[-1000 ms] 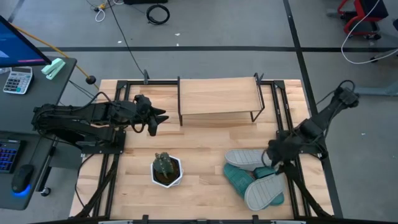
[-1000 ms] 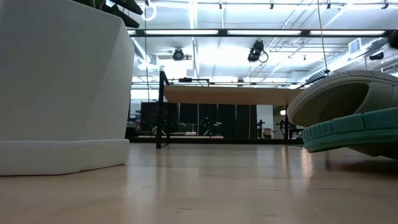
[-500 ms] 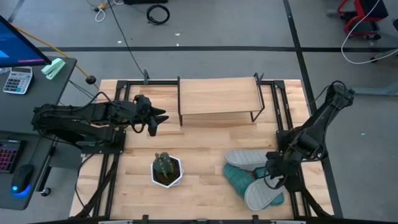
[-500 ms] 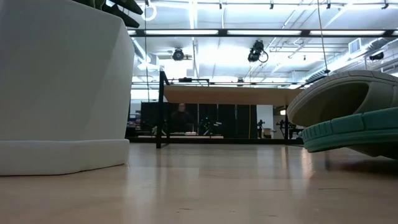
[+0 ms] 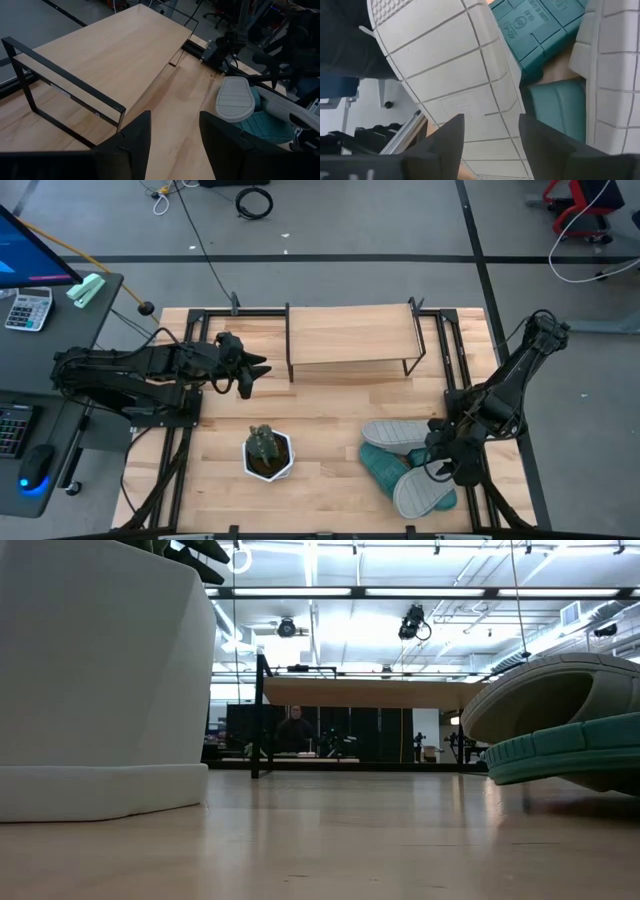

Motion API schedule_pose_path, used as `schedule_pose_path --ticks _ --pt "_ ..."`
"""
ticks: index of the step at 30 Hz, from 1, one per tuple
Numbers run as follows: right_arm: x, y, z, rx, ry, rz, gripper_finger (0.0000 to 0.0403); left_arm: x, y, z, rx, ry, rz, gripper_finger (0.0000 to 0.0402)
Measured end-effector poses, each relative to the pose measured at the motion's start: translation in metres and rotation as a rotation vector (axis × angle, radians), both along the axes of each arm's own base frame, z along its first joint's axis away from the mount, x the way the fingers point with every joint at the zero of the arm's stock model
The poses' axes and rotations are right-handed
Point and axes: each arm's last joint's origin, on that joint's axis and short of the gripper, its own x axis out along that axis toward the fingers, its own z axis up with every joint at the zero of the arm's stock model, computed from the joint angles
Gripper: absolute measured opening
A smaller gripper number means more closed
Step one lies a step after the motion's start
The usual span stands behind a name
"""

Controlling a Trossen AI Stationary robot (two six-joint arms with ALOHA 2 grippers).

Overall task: Pick and place slides into the shelf
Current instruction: Put the top gray slide on the shelf

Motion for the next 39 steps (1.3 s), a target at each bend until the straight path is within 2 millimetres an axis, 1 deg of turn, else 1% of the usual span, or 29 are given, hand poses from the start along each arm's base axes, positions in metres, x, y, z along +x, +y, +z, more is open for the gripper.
schedule_pose_path --ticks 5,13,20,22,26,28,33,39 --pt "0.001 -0.002 -0.001 -0.04 -0.031 -0.014 0.0192 0.0 0.0 0.0 0.0 0.001 0.0 0.017" --pt "-0.002 -0.01 -0.005 -0.185 -0.052 -0.066 0.0192 0.0 0.0 0.0 0.002 0.001 0.003 0.0169" --pt "-0.002 -0.011 -0.006 -0.257 -0.104 0.018 0.0192 0.0 0.0 0.0 0.005 0.001 0.009 0.0169" --pt "-0.001 -0.012 -0.007 -0.31 -0.133 0.04 0.0192 0.0 0.0 0.0 0.004 0.001 0.009 0.0169" --pt "0.002 -0.017 -0.012 -0.483 -0.172 0.064 0.0195 0.0 0.0 0.0 0.004 0.001 0.009 0.0169" --pt "0.006 -0.018 -0.015 -0.519 -0.169 0.077 0.0199 0.0 0.0 0.0 0.005 0.001 0.008 0.0169" --pt "0.011 -0.015 -0.022 -0.544 -0.133 0.103 0.0223 0.0 0.0 0.0 0.005 0.002 0.009 0.0169" --pt "0.014 -0.011 -0.027 -0.551 -0.105 0.116 0.0285 -0.001 0.0 -0.002 0.006 0.022 0.009 0.0169"
